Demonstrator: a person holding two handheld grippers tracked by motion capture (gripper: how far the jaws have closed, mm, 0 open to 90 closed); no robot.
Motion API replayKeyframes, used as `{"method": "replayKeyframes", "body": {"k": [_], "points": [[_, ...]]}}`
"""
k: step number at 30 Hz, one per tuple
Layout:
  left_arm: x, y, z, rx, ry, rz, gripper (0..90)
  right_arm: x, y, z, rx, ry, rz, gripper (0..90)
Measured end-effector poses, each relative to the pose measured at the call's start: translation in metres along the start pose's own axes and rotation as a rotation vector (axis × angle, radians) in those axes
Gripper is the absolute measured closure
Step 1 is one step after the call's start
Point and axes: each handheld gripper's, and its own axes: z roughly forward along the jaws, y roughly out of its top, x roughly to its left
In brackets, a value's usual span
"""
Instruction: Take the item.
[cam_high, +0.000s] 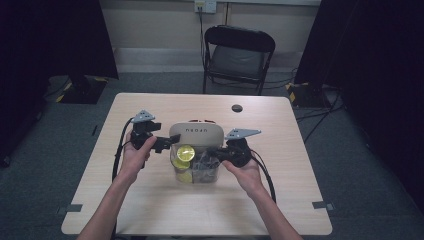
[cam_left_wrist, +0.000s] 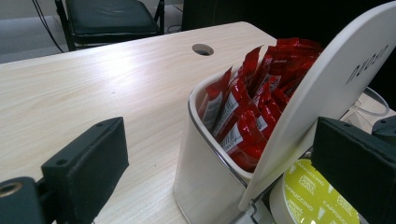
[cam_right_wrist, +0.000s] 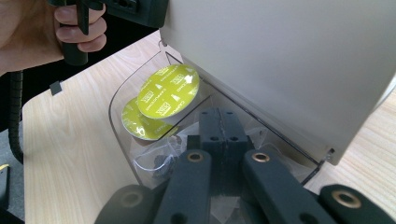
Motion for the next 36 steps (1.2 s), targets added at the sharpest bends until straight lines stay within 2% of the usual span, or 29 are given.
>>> {"method": "replayKeyframes", "body": {"k": [15,27,36], "points": [[0.002,-0.001,0.003,0.002,-0.012,-0.015,0.9,0.003,0.003,-0.01,-0.017,-0.004,-0.007,90.0],[0.002,-0.001,0.003,0.004,-0.005,-0.006,0.1,0.007,0.006,-0.019,-0.04,0.007,-0.012,90.0],[0.002,-0.001,0.003,0.002,-0.008,-0.007,0.0,0.004,0.008,-0.031,-0.067,0.016,-0.009,90.0]]}}
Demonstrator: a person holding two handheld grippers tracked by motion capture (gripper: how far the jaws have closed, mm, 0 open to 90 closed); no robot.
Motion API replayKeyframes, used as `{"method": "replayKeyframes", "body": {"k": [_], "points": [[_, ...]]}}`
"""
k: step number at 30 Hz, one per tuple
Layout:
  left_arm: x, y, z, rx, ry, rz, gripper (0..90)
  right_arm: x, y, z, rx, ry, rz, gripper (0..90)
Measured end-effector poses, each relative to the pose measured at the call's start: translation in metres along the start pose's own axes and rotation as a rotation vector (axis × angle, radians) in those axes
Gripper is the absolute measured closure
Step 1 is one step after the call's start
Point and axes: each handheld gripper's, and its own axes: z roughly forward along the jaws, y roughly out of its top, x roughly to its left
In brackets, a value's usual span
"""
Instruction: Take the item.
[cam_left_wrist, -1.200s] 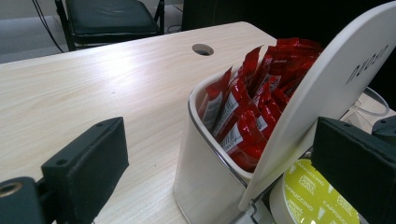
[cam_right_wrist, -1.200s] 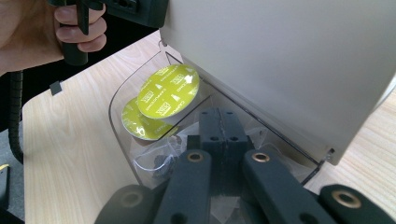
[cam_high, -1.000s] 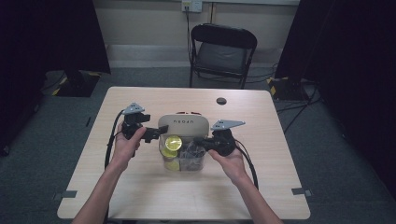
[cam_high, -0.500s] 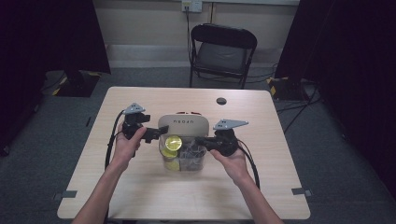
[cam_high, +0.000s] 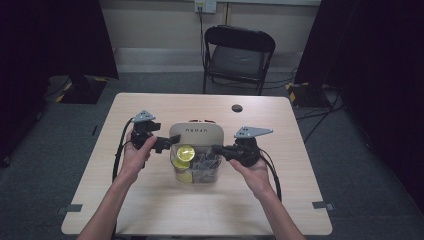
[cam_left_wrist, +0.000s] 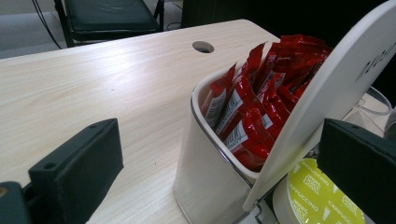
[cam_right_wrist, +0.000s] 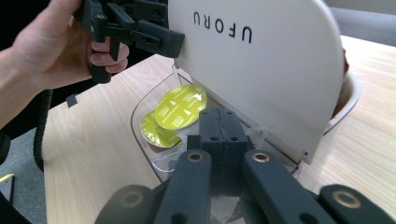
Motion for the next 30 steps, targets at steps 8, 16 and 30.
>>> {"method": "replayKeyframes", "body": {"k": [8,16,30], "points": [[0.0,0.0,0.0,0.0,-0.001,-0.003,0.0,-0.002,0.002,-0.009,-0.017,-0.003,-0.005,90.0],[0.0,0.0,0.0,0.004,0.001,-0.003,0.0,-0.004,0.004,-0.018,-0.035,-0.007,-0.012,90.0],[0.001,-0.001,0.0,0.009,-0.004,-0.002,0.0,-0.013,0.007,-0.039,-0.07,-0.04,-0.009,90.0]]}}
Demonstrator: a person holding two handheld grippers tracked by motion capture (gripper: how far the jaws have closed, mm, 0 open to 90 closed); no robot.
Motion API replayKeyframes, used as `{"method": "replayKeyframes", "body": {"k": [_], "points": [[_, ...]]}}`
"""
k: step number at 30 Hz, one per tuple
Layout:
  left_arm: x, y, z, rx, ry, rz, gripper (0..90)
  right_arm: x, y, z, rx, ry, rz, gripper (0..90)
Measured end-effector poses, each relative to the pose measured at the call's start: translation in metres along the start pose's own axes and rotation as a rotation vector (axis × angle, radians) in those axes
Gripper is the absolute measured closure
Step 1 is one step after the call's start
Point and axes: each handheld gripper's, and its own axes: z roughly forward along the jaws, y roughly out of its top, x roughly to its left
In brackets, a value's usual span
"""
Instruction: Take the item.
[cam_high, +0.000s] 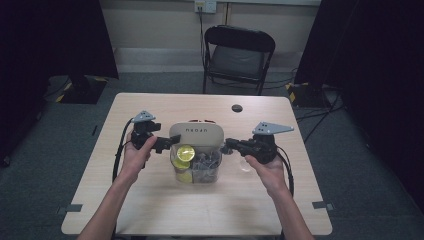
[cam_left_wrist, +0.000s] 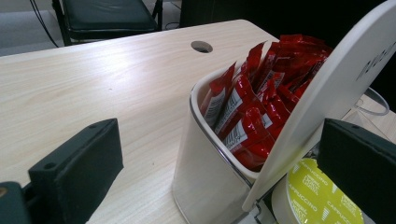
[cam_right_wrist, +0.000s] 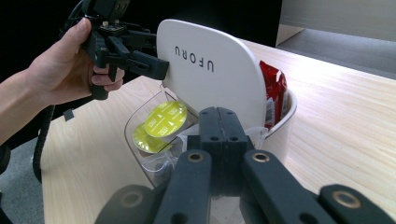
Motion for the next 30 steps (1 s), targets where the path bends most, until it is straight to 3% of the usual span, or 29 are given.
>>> {"method": "replayKeyframes", "body": {"k": [15,30], "points": [[0.0,-0.001,0.001,-0.009,-0.005,-0.011,0.0,-0.011,-0.002,-0.012,-0.014,-0.032,0.022,90.0],[0.0,-0.001,0.001,-0.008,-0.006,-0.013,0.0,-0.033,-0.011,-0.028,-0.026,-0.088,0.078,90.0]]}}
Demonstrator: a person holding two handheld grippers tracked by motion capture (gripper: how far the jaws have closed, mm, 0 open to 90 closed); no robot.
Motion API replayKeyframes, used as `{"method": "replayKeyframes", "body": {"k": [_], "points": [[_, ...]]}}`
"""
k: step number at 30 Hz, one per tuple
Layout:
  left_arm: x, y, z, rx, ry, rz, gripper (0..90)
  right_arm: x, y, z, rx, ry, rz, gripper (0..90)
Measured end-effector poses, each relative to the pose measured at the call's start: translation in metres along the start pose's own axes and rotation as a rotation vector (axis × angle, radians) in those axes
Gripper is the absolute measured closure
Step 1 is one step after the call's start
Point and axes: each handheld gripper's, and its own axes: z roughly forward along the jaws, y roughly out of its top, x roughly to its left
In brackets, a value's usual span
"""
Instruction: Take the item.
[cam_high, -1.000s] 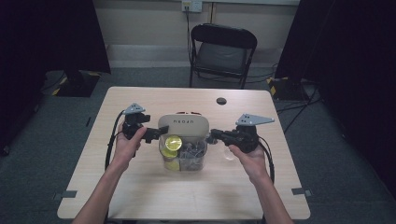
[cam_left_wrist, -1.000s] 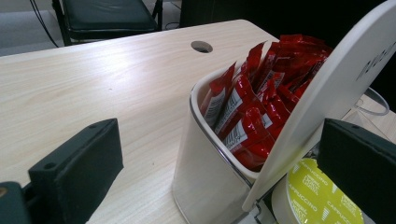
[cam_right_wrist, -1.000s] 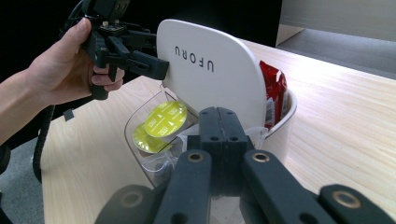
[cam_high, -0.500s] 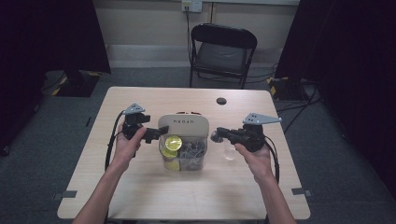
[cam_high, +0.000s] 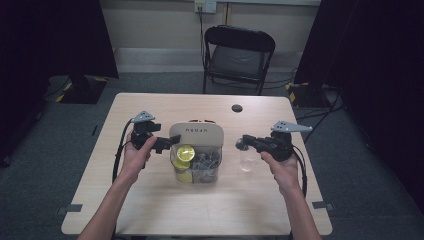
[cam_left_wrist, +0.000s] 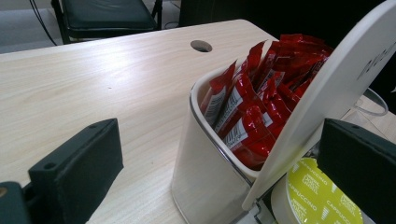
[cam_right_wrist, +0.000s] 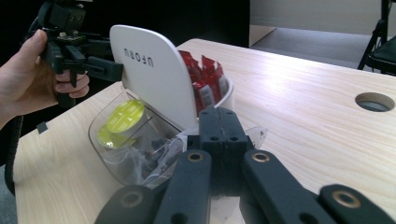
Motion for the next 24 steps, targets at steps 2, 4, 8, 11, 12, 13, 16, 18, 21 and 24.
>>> {"method": "replayKeyframes", "body": {"k": [2,4,8,11,12,13,16,18,21,24], "points": [[0.0,0.0,0.0,0.0,-0.001,0.0,0.0,-0.003,-0.002,-0.001,0.001,-0.009,0.007,90.0],[0.0,0.0,0.0,0.001,0.0,0.0,0.0,-0.007,-0.003,-0.003,0.003,-0.016,0.015,90.0],[0.001,0.0,0.0,0.004,-0.002,0.002,0.0,-0.013,-0.007,-0.003,0.011,-0.038,0.023,90.0],[0.001,-0.001,0.001,0.008,-0.005,0.002,0.0,-0.017,-0.009,-0.003,0.015,-0.05,0.03,90.0],[0.001,0.0,0.001,0.013,-0.004,0.003,0.1,-0.018,-0.01,-0.004,0.019,-0.053,0.029,90.0],[0.001,-0.001,0.001,0.014,-0.003,0.002,0.1,-0.019,-0.011,-0.003,0.019,-0.056,0.032,90.0],[0.001,-0.001,0.001,0.014,-0.003,0.002,0.1,-0.022,-0.013,-0.004,0.025,-0.065,0.038,90.0],[0.001,-0.001,0.001,0.014,-0.003,0.002,0.1,-0.023,-0.014,-0.003,0.03,-0.076,0.039,90.0],[0.001,-0.001,0.001,0.014,-0.003,0.001,0.2,-0.025,-0.015,-0.003,0.041,-0.09,0.039,90.0],[0.001,-0.001,0.001,0.014,-0.003,0.001,0.2,-0.028,-0.018,-0.001,0.06,-0.102,0.042,90.0]]}}
